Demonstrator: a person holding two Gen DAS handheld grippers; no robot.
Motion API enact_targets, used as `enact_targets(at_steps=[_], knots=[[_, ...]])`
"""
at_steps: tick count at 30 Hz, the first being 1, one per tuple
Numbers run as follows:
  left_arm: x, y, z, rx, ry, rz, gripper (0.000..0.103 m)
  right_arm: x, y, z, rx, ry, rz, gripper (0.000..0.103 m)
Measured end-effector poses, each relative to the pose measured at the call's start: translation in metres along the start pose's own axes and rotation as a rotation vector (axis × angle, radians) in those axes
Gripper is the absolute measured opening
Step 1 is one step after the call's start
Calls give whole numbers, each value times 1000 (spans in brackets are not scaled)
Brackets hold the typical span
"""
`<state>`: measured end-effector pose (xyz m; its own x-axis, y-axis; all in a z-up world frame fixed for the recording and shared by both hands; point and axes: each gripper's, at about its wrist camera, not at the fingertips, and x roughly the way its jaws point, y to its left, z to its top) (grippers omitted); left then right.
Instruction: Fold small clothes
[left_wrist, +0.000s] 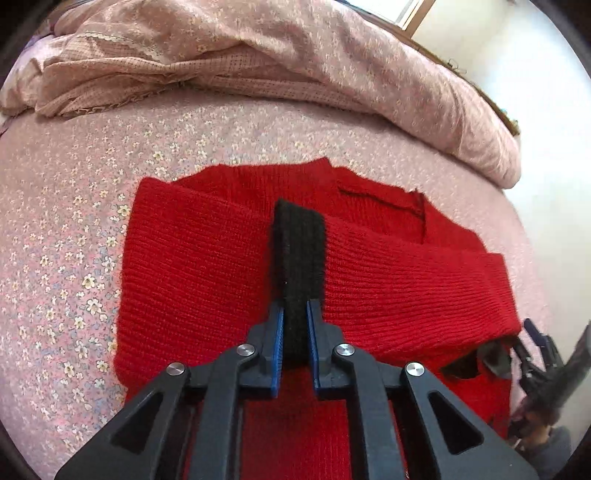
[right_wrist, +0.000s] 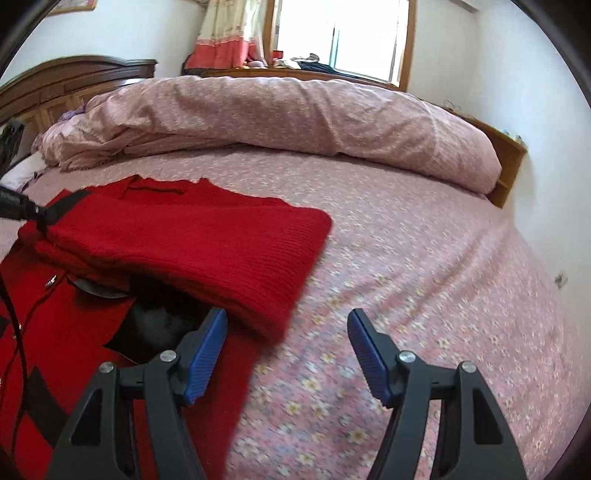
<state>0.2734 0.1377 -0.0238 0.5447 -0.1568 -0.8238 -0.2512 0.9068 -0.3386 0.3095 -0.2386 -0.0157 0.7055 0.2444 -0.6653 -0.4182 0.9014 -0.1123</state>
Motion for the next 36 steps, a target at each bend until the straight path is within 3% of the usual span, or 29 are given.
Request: enact_targets(at_steps=[3, 6, 11, 14, 20, 21, 24, 28, 31, 33, 36], knots=[[-12, -4, -5, 4, -14, -22, 5, 5, 6, 2, -22, 3, -42, 51], [-18, -8, -12, 37, -15, -19, 5, 7, 1, 1, 6, 20, -99, 51], [-1, -13, -22, 105, 4, 81, 7, 14, -4, -4, 35, 59, -107, 51], [6, -9, -22, 97, 6, 106, 10, 13, -2, -5, 27, 65, -112, 52], [-16, 5, -28, 33, 9, 79, 13, -1, -8, -16, 68, 87, -96, 56], [-22, 7, -31, 28, 10, 80, 13, -5, -11, -20, 98, 93, -77, 58], [-41, 15, -44, 30, -13, 86, 16, -16, -23, -30, 215, 92, 90, 68], [-52, 30, -74, 34, -33, 79, 29, -32, -37, -52, 383, 57, 288, 77], [-49, 47, -103, 23, 26, 106, 29, -35, -42, -77, 501, 57, 380, 82], [-58, 59, -127, 16, 39, 42, 29, -42, -43, -94, 578, 35, 442, 82], [-77, 66, -147, 15, 28, 29, 29, -56, -41, -114, 664, 25, 510, 83]])
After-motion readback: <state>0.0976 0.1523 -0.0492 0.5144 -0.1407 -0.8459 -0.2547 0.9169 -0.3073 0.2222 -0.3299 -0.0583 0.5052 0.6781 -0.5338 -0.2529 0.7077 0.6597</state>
